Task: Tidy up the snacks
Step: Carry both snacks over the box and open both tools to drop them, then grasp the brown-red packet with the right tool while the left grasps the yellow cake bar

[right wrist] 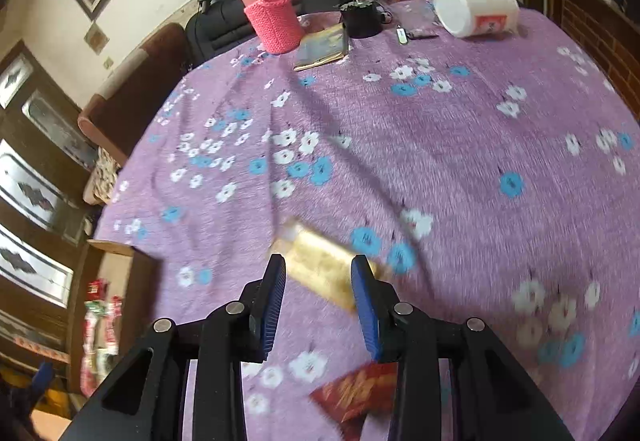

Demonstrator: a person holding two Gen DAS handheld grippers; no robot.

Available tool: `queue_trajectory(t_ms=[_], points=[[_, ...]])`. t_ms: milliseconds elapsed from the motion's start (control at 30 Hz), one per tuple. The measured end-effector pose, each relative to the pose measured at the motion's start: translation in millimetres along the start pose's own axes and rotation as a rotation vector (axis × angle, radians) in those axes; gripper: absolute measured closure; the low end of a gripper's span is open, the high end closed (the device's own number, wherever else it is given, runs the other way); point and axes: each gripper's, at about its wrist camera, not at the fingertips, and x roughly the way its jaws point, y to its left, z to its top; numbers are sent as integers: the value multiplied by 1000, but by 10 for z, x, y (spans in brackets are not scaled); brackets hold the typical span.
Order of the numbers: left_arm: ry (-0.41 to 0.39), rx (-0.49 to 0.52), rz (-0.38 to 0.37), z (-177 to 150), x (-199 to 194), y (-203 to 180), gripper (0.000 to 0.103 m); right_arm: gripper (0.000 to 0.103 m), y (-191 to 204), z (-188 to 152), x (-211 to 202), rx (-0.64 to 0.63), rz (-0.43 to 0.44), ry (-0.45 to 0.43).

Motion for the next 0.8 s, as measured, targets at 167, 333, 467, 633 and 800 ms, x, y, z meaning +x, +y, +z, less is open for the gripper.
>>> queue_trajectory(t_ms=[167,333,467,633,800], points=[[17,6,53,-196,67,-73,27,58,18,76,406,-18,-19,86],[13,-7,76,-243,82,-47,27,75,303,-222,339,-136,64,170],[39,6,65,-294,172,-107,27,74,580,-659,176,-209,153,238],[53,50,65,-355,178,-215,27,73,318,-749,-457,-143,287,132],[74,66,58,-411,266,-276,27,46,-263,-713,-909,-80,107,-20]])
